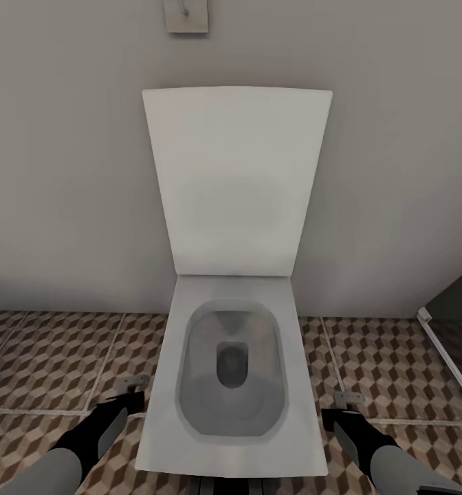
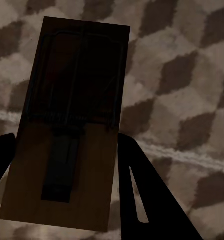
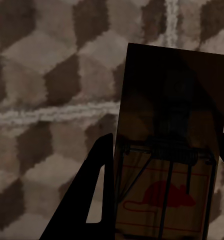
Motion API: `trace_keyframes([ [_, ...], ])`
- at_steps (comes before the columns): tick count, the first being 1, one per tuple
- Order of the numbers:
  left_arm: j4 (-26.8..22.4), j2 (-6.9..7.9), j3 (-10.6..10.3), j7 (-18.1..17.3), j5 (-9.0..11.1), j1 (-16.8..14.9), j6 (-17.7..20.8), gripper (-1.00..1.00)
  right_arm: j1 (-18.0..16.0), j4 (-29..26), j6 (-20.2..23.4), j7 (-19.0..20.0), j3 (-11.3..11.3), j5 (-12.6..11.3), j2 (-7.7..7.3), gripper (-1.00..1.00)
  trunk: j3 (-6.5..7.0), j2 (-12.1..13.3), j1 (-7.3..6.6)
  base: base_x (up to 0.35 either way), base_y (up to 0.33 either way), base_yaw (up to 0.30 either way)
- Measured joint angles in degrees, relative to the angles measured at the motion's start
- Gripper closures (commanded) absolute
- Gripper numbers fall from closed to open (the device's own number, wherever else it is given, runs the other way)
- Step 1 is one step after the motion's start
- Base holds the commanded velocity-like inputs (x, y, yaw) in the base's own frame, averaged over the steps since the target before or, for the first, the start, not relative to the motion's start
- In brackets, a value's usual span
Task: Take the four mousetraps from the cabinet in the bathroom and place them on the bathroom floor. Make sure all four end up on the same floor surface, and ensure that at least two of them are either under or directly next to the same bathroom sink.
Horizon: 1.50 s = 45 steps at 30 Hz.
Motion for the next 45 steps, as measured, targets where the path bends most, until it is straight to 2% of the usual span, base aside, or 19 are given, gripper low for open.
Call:
trace_keyframes([
  [4,0.0,-0.43,0.0,0.0,0.0,0.0,0.0,1.00,0.0,-0.2,0.0,0.1,0.0,0.0,0.05,1.00,0.00,0.0,0.00,0.000,0.000,0.000],
  [17,0.0,-1.59,-0.1,0.0,0.0,0.0,0.1,1.00,0.0,-0.4,0.0,0.1,0.0,0.1,0.06,1.00,-2.88,-0.2,0.34,0.000,0.000,0.000],
  [33,0.0,-1.42,-0.2,0.0,-0.1,0.0,-0.1,1.00,0.0,-0.4,0.0,0.1,0.1,0.1,0.06,1.00,-2.88,-0.2,0.33,0.000,0.000,0.000],
  [41,0.0,-1.23,-0.3,0.0,-0.2,0.0,-0.1,1.00,0.0,-0.5,-0.1,0.0,0.1,0.1,-0.06,1.00,-4.65,-0.3,0.54,0.000,0.000,0.000],
  [45,0.0,-1.15,-0.3,0.0,-0.2,0.0,-0.1,1.00,0.0,-0.5,-0.1,-0.1,0.2,0.1,-0.13,1.00,-4.66,-0.3,0.54,0.000,0.000,0.000],
])
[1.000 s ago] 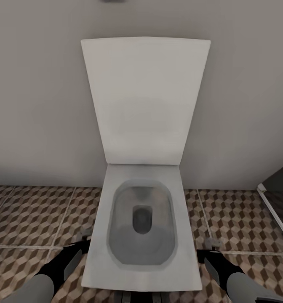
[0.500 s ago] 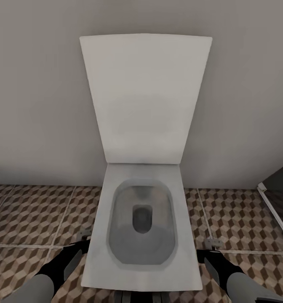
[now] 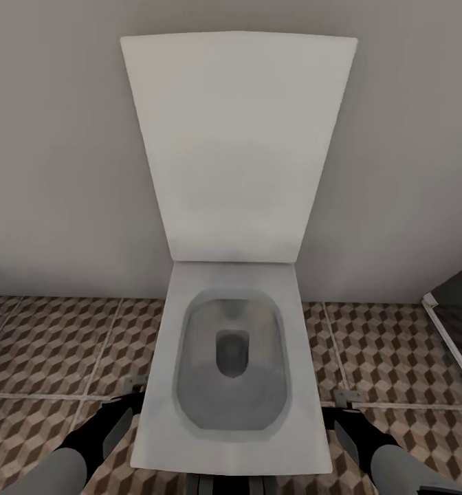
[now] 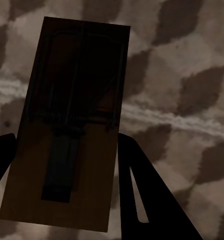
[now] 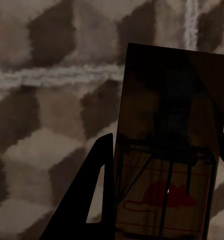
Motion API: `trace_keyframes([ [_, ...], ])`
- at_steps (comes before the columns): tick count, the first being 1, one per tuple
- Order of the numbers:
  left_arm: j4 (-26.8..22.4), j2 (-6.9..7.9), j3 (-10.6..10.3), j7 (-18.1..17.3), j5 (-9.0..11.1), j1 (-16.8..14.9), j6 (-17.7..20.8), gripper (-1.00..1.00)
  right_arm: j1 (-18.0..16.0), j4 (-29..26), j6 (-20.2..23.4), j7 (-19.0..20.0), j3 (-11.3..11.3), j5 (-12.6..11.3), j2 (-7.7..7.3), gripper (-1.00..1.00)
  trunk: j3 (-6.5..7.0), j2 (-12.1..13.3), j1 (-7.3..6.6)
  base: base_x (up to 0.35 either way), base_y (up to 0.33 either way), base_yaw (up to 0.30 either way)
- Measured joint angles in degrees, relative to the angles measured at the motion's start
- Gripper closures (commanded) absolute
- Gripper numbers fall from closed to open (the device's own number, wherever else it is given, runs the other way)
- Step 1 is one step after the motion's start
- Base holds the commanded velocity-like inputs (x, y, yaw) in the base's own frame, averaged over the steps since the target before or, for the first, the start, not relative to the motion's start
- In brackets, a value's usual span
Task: Take the four mousetraps from the cabinet in the bathroom and place them on the bathroom floor. Make sure all four end up on the same floor surface, and ensure that at least two of them are either under or directly next to the same bathroom sink.
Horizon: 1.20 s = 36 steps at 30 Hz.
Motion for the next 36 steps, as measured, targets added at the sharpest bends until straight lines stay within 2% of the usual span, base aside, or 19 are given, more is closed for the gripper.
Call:
trace_keyframes([
  [20,0.1,0.57,0.2,0.0,0.0,0.0,0.0,1.00,0.0,0.0,-0.6,-0.1,0.0,0.0,-0.28,1.00,0.00,0.0,0.00,0.000,0.000,0.000],
  [29,0.1,0.72,0.2,0.0,0.0,0.0,0.0,1.00,0.0,0.0,0.0,0.2,0.0,-0.3,-0.31,1.00,-1.99,-0.1,0.24,0.000,0.000,0.000],
  [36,0.1,0.79,0.2,0.1,0.0,0.0,0.0,1.00,0.0,0.0,0.2,0.2,0.0,-0.3,-0.60,1.00,-2.00,-0.1,0.23,0.000,0.000,0.000],
])
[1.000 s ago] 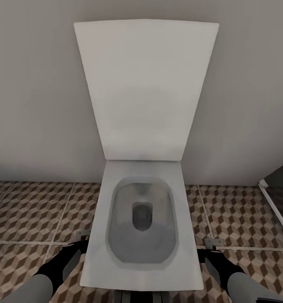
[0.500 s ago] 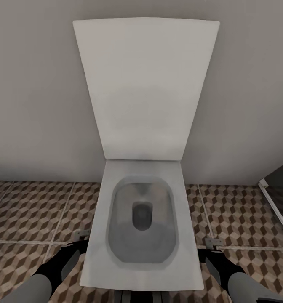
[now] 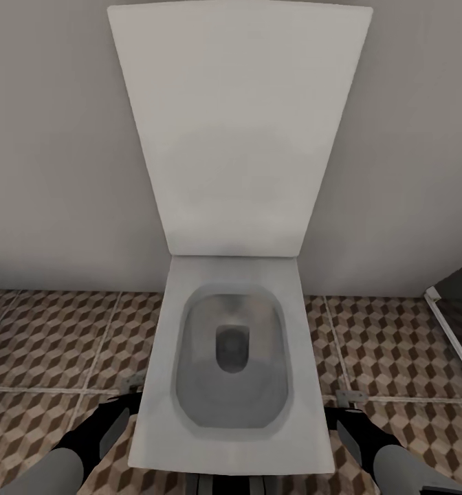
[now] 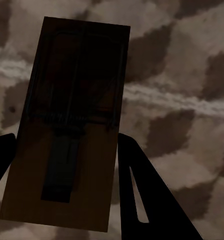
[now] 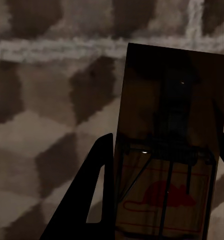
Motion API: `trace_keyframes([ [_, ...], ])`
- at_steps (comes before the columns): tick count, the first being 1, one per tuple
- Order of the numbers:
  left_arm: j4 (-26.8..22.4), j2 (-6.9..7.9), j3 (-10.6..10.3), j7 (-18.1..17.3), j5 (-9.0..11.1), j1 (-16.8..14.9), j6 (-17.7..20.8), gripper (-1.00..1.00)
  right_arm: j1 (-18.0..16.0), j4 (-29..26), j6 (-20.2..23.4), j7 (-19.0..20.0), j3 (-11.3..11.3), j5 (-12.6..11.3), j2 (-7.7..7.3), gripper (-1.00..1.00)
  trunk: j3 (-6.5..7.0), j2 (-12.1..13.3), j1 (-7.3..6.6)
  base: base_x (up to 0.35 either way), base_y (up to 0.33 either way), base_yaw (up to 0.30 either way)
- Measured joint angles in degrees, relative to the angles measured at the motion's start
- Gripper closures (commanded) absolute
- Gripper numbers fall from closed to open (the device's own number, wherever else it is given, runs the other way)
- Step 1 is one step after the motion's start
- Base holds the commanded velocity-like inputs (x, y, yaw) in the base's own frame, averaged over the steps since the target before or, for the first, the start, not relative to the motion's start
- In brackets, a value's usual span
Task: Take the four mousetraps from the cabinet in the bathroom and place them on the bathroom floor. Make sure all four end up on the same floor surface, and ensure that at least two of them are either under or directly next to the same bathroom sink.
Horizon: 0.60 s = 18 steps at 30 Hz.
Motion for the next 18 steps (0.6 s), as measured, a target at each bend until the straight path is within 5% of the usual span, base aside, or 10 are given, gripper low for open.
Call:
trace_keyframes([
  [6,0.0,0.03,0.0,0.0,0.0,0.0,0.0,1.00,0.0,0.0,0.0,0.0,0.0,0.0,-0.13,1.00,0.00,0.0,0.00,0.000,0.000,0.000],
  [18,0.0,0.07,0.0,0.0,0.0,0.0,0.0,1.00,0.0,0.0,0.0,0.0,0.0,0.0,-0.17,1.00,-2.65,-0.2,0.31,0.000,0.000,0.000],
])
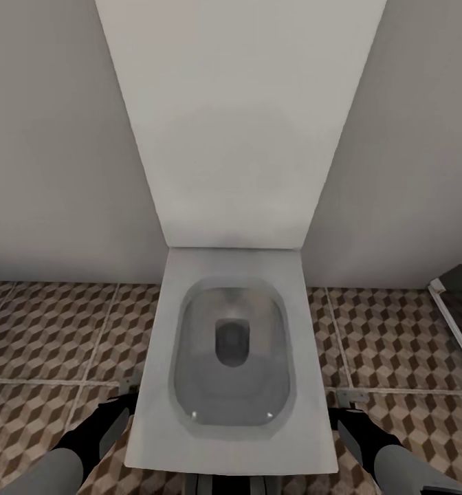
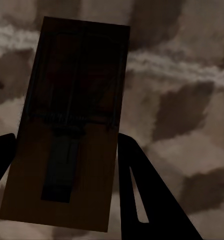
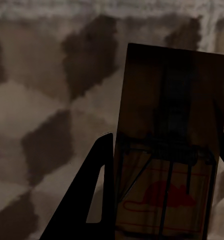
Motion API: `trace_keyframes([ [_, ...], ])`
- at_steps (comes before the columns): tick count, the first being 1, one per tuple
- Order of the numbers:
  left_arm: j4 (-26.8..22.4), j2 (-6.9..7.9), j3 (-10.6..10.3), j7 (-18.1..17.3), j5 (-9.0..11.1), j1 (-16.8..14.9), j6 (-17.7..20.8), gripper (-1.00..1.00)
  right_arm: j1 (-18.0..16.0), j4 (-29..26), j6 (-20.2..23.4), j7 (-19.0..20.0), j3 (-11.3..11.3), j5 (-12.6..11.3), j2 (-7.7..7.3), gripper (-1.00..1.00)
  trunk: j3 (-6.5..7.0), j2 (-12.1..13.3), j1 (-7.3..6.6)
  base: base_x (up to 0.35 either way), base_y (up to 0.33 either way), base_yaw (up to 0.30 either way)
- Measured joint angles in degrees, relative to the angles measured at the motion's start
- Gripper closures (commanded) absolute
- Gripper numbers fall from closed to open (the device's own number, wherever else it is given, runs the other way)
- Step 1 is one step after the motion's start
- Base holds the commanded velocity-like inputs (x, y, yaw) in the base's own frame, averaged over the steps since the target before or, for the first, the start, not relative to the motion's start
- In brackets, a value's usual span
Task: Take the four mousetraps from the cabinet in the bathroom and place them on the bathroom floor. Make sure all four end up on the same floor surface, and ensure that at least two of them are either under or directly next to the same bathroom sink.
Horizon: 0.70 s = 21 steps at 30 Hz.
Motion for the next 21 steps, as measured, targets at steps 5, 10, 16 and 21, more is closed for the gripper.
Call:
trace_keyframes([
  [5,0.0,0.05,0.0,0.0,0.0,0.0,0.0,1.00,0.0,0.0,0.0,0.0,0.0,0.0,0.00,1.00,-1.11,-0.1,0.13,0.000,0.000,0.000],
  [10,0.0,0.00,0.0,0.0,-2.6,0.0,0.0,1.00,0.0,0.0,0.0,0.0,0.0,0.0,0.00,1.00,-1.34,-0.1,0.15,0.000,0.000,0.000],
  [16,0.1,-0.15,0.2,-0.1,-6.5,0.0,-0.1,1.00,0.0,0.0,-0.1,0.0,0.0,0.0,-0.04,1.00,-1.34,-0.1,0.15,0.000,0.000,0.000],
  [21,0.1,-0.16,0.2,-0.1,-7.1,0.0,-0.1,1.00,0.0,0.0,-0.1,-0.1,0.0,0.0,-0.08,1.00,-1.34,-0.1,0.15,0.000,0.000,0.000],
])
